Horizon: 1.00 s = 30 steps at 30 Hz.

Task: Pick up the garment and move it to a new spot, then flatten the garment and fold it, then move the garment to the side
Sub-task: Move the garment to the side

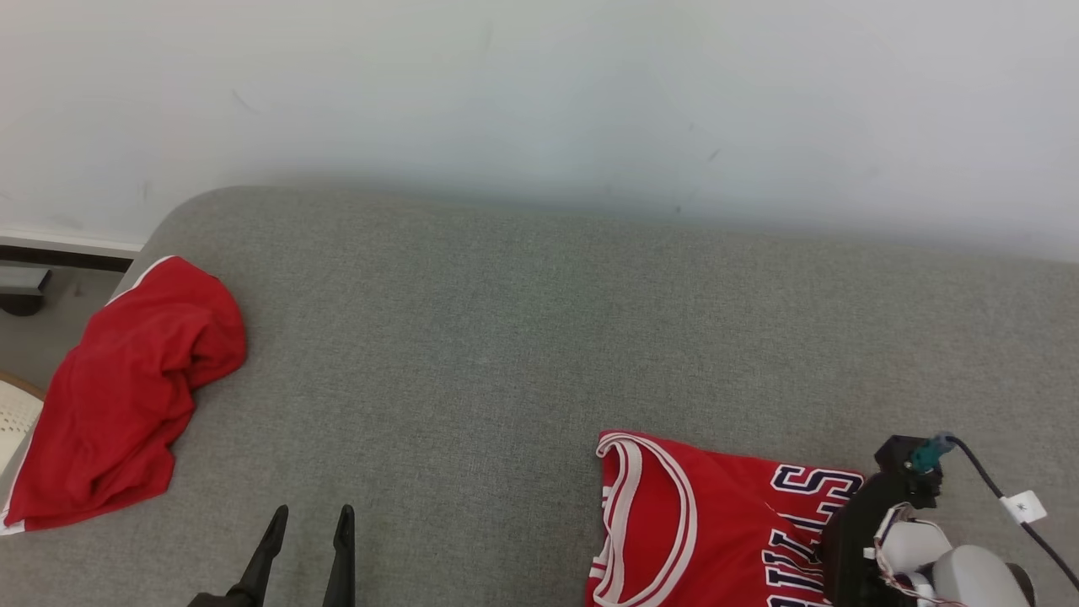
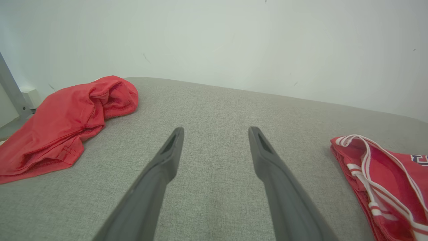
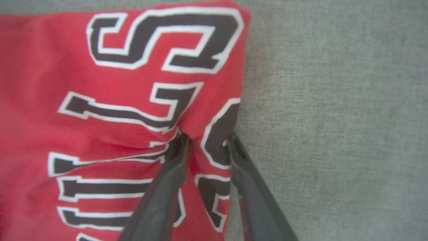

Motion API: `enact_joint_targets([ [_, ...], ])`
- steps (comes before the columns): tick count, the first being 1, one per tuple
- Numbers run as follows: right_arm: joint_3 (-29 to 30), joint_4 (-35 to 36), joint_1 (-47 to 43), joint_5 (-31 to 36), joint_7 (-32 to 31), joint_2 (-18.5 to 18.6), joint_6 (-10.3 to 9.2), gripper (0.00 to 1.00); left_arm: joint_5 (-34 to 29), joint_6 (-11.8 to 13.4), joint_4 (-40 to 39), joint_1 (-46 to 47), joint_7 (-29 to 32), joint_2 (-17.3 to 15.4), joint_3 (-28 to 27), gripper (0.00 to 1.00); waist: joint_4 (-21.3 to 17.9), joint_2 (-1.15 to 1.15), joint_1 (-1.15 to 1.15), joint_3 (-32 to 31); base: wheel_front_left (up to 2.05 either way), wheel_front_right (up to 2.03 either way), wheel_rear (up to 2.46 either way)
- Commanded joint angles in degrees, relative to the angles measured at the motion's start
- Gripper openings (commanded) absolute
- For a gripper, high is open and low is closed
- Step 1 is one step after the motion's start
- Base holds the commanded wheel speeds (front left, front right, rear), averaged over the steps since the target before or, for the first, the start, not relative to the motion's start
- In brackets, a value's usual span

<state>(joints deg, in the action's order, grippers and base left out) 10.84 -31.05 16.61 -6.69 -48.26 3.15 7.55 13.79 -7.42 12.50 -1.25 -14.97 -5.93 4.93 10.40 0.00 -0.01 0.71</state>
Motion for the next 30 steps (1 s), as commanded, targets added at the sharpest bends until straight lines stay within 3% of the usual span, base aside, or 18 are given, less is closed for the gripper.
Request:
enact_joint_targets([
  [1,-0.51,-1.34,-0.68,0.78,0.82,-0.45,-0.11,0.0,0.18,-0.06,-0.32,-0.55,-0.27,-0.13,-0.08,1.0,-0.09,0.0,0.01,-0.15,0.0,0.0,0.0],
  [7,-1.2,1.47,1.11,4.64,7.86,0.12,-0.12,0.0,-0.72,-0.06,-1.51,-0.13,-0.27,0.28,-0.02,1.0,-0.77,0.0,0.01,0.07,0.0,0.0,0.0],
  [9,-1.73,1.83,2.07,5.35,8.97,2.25,-0.12,0.0,-0.82,-0.06,-2.12,0.26,-0.26,0.44,0.05,1.0,-1.12,0.0,0.01,0.92,0.0,0.0,0.0],
  [16,-3.08,0.63,7.85,3.93,10.12,12.97,-0.12,0.0,-1.75,-0.05,-4.9,2.85,-0.26,0.42,2.69,1.0,-1.11,0.0,0.01,7.1,0.0,0.0,0.0],
  [24,1.77,-0.67,12.6,4.43,12.51,25.6,-0.12,0.0,-2.17,0.01,-11.31,6.45,-0.25,0.47,2.07,1.0,0.09,0.0,0.01,16.45,0.0,0.0,0.0],
  [30,7.23,-1.55,16.0,6.9,16.26,32.21,-0.12,0.0,-2.2,0.73,-16.61,6.34,-0.22,0.94,1.16,1.0,-0.54,0.0,0.01,22.08,0.0,0.0,0.0],
])
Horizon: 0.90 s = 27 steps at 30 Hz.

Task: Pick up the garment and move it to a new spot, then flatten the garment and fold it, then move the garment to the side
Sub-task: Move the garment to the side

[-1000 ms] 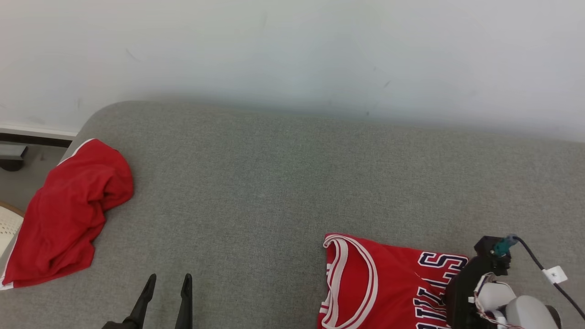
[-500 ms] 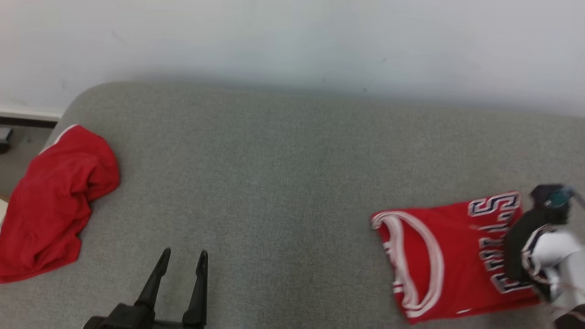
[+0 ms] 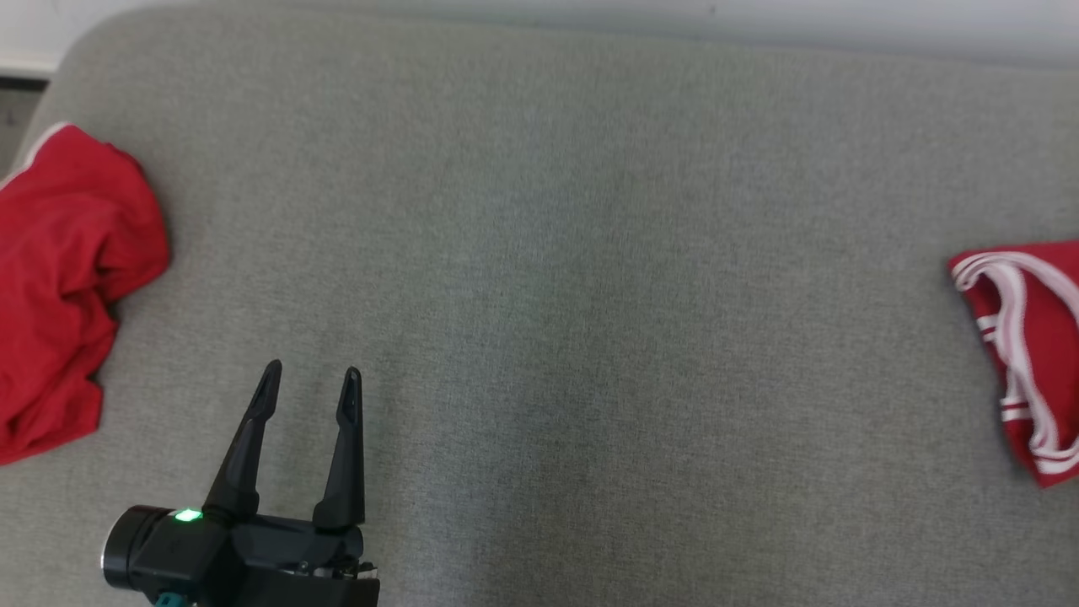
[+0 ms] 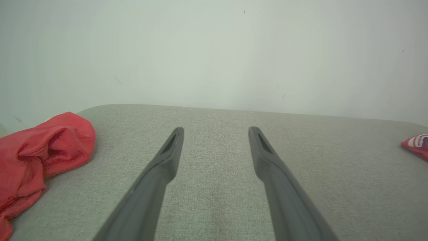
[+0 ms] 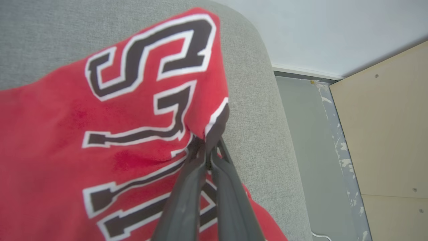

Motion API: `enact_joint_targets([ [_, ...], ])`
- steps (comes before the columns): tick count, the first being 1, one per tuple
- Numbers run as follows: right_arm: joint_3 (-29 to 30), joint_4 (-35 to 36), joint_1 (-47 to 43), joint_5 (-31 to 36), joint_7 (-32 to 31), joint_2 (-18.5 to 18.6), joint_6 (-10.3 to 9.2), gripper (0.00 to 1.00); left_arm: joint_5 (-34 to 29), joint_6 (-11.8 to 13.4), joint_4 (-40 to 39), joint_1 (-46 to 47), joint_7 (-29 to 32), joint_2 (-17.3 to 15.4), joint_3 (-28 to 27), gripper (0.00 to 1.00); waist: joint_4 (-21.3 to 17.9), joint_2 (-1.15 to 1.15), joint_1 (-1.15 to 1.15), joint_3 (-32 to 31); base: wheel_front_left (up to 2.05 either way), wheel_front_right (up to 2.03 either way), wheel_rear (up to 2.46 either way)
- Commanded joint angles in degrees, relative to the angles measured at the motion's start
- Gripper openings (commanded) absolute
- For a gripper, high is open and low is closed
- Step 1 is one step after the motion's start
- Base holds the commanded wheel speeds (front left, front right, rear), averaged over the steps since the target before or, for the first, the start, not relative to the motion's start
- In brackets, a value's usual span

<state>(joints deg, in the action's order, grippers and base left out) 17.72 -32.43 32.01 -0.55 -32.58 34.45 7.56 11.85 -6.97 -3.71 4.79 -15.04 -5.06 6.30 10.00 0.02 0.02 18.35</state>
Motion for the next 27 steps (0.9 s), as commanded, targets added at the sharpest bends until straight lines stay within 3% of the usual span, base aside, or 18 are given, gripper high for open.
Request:
enact_joint_targets([
  [1,0.62,-0.47,0.94,1.56,0.63,1.78,-0.13,0.0,-0.3,0.28,-0.68,0.3,-0.15,0.03,-0.31,1.0,-0.24,-0.02,-0.02,4.87,0.0,0.0,0.0],
  [12,5.01,-1.72,-1.57,7.43,-1.25,5.88,-0.13,0.0,-1.15,0.29,-2.44,0.87,-0.15,0.39,0.46,1.0,-0.58,-0.02,-0.02,6.97,0.0,0.0,0.0],
  [15,6.22,-0.08,-1.74,8.73,0.9,6.27,-0.13,0.0,-1.03,0.33,-2.64,0.77,-0.15,0.43,0.14,1.0,-1.06,-0.02,-0.02,7.28,0.0,0.0,0.0],
  [16,6.39,0.46,-1.68,9.03,2.22,5.96,-0.13,0.22,-0.99,0.32,-2.61,0.81,-0.15,0.44,0.02,1.0,-1.15,-0.02,-0.02,7.3,0.0,0.0,0.0],
  [17,6.55,0.6,-1.74,9.26,3.17,5.47,-0.13,1.0,-1.02,0.31,-2.56,0.88,-0.16,0.43,-0.09,1.0,-1.24,-0.02,-0.02,7.29,0.0,0.0,0.0],
  [22,7.86,0.7,-0.93,10.23,5.33,3.5,-0.13,1.0,-2.23,0.2,-1.64,1.13,-0.15,-0.35,0.56,1.0,-1.51,-0.02,-0.02,6.39,0.0,0.0,0.0],
  [27,7.64,1.75,-1.06,9.93,6.8,0.82,-0.13,1.0,0.75,0.06,0.03,1.9,-0.15,0.11,1.1,1.0,-1.64,-0.02,-0.02,3.48,0.0,0.0,0.0],
])
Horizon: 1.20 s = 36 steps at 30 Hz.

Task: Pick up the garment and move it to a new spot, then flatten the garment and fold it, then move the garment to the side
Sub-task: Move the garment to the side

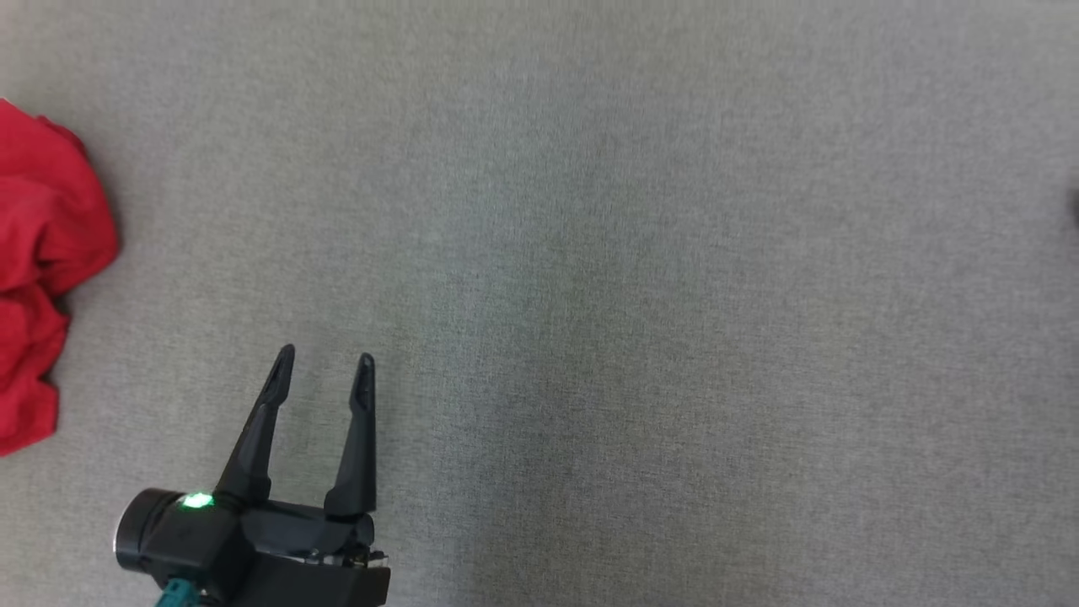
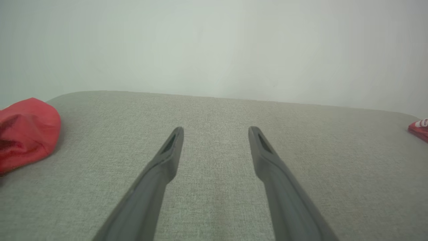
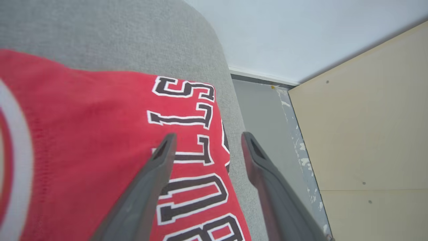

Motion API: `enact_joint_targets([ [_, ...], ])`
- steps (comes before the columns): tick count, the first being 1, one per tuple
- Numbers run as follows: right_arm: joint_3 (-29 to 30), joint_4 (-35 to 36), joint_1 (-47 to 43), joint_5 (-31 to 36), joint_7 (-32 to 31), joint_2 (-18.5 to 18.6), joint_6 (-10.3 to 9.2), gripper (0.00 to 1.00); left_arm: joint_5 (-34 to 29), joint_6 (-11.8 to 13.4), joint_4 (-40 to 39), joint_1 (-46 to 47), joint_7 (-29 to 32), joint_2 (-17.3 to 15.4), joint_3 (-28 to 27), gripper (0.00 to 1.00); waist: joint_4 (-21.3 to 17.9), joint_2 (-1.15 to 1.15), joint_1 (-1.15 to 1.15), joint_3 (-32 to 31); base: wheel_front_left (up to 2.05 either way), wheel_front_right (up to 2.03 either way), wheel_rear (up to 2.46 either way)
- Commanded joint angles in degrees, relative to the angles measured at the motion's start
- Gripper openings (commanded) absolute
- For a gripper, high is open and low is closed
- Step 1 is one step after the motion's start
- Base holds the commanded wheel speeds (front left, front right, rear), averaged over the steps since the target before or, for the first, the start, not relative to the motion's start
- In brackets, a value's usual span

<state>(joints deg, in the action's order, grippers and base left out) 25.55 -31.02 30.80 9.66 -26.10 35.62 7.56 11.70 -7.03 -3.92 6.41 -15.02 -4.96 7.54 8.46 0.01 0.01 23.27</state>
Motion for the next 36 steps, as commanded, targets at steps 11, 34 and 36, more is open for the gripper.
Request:
enact_joint_targets([
  [11,-8.18,13.28,-9.54,-6.25,14.55,-15.91,-0.13,1.0,4.57,4.36,8.98,-2.39,0.66,1.13,-3.16,1.0,-1.47,-0.01,-0.01,-15.96,0.0,0.0,0.0],
  [34,-24.92,21.14,-32.01,-15.95,32.25,-32.44,-0.13,1.0,2.49,2.69,17.19,-9.32,-0.2,1.33,-4.75,1.0,-7.4,-0.01,-0.01,-33.08,0.0,0.0,0.0],
  [36,-24.17,20.86,-32.67,-15.88,32.14,-32.57,-0.13,1.0,2.02,2.6,16.97,-9.73,-0.2,1.39,-5.38,1.0,-7.86,-0.01,-0.01,-33.42,0.0,0.0,0.0],
])
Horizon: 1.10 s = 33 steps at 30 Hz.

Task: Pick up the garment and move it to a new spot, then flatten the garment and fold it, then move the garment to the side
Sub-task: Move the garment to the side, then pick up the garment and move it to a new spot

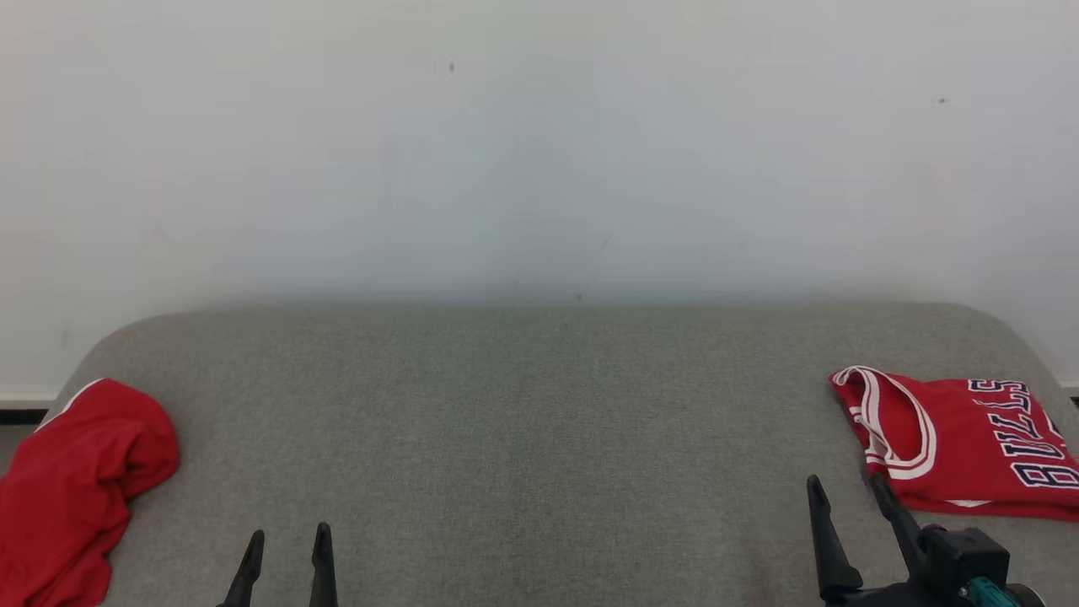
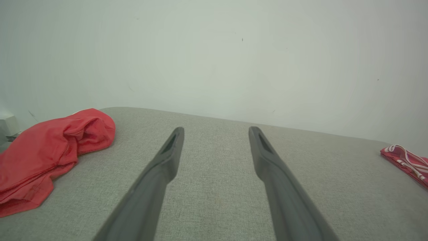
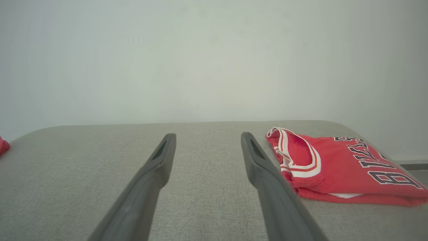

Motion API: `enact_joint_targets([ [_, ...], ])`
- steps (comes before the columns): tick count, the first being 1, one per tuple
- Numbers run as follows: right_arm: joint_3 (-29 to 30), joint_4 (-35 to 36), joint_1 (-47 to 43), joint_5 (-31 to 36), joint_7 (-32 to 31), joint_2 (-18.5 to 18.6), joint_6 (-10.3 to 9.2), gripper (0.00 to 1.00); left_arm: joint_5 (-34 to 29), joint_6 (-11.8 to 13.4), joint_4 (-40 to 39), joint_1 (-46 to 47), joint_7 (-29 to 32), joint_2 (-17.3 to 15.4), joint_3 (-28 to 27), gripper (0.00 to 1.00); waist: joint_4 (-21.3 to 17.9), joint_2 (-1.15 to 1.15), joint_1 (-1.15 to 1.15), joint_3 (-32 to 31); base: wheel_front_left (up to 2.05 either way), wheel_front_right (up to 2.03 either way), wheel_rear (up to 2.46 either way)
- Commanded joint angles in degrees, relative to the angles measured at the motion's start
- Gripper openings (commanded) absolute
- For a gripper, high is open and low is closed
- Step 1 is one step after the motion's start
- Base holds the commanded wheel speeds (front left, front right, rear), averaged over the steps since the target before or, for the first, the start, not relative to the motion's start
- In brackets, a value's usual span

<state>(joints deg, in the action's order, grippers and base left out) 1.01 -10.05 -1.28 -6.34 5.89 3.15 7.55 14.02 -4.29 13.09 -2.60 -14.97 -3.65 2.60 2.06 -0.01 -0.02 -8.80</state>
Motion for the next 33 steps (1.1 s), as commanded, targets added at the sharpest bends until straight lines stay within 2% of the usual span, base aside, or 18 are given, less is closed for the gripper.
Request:
enact_joint_targets([
  [1,0.68,-0.22,-0.86,0.27,0.27,-0.14,-0.11,1.0,-0.46,-0.21,-0.15,-0.98,-0.26,0.14,-0.72,1.0,-1.68,0.01,0.02,-1.47,0.0,0.0,0.0],
  [10,1.59,-1.48,-2.05,-1.86,0.99,-0.32,-0.11,1.0,-0.89,-1.28,0.06,-1.95,-0.26,0.46,-2.54,1.0,-1.82,0.01,0.02,-1.49,0.0,0.0,0.0],
  [18,2.07,-2.66,-2.03,-3.47,2.33,-0.3,-0.11,1.0,-2.05,-2.0,0.28,-0.92,-0.26,0.57,-3.73,1.0,-0.41,0.01,0.02,-1.12,0.0,0.0,0.0],
  [24,1.62,-3.76,-2.11,-4.22,3.01,-0.3,-0.11,1.0,-2.52,-2.38,1.04,-0.25,-0.26,0.36,-4.45,1.0,3.51,0.01,0.02,-1.18,0.0,0.0,0.0],
  [26,0.36,-4.32,-2.2,-5.09,3.72,-0.3,-0.11,1.0,-2.41,-2.75,2.57,0.98,-0.22,-1.02,-5.18,1.0,6.38,0.01,0.02,-1.09,0.0,0.0,0.0],
  [27,0.36,-4.32,-2.2,-5.09,3.72,-0.3,-0.11,1.0,-2.41,-2.75,2.57,0.98,-0.22,-1.02,-5.18,1.0,6.38,0.01,0.02,-1.09,0.0,0.0,0.0],
  [33,-0.95,-5.9,-1.97,-6.91,4.97,-0.29,-0.11,1.0,-3.13,-3.1,4.12,2.79,-0.21,-2.43,-4.71,1.0,13.75,0.01,0.02,-1.12,0.0,0.0,0.0],
])
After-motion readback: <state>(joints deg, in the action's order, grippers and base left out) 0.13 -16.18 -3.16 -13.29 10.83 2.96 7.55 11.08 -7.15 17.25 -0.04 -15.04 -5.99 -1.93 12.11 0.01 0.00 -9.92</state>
